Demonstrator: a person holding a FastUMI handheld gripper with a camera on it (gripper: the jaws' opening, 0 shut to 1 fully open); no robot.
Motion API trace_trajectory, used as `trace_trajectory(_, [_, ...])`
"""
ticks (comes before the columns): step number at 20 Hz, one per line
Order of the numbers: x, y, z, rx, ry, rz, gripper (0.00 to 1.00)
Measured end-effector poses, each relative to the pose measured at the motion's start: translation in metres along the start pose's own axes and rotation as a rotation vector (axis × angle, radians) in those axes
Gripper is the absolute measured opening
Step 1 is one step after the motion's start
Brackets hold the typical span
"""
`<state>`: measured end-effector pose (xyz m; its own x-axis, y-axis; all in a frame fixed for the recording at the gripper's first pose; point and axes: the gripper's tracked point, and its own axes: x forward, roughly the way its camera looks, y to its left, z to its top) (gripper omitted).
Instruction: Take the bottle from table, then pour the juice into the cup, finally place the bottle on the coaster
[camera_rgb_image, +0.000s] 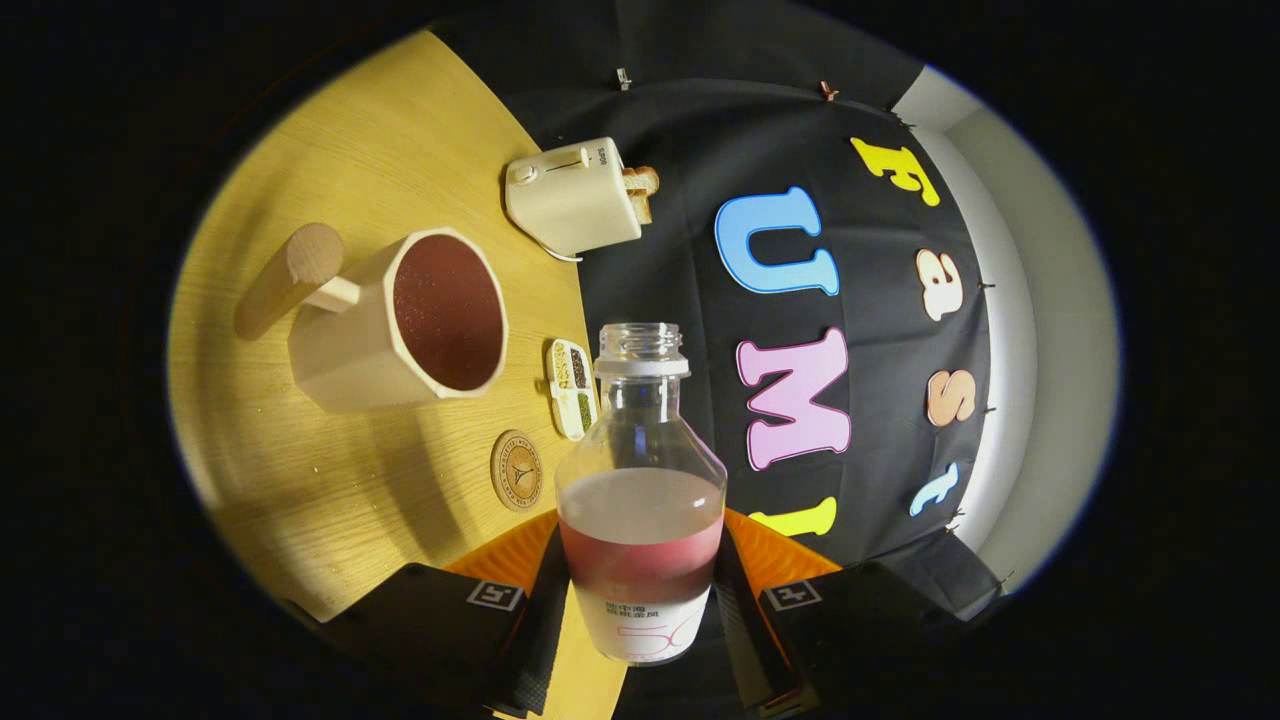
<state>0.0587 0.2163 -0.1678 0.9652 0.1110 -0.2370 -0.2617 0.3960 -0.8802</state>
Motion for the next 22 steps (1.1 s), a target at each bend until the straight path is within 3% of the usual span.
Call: trace_trajectory(22, [0.01,0.012,0.012,-0.235,-0.04,0.009,0.72])
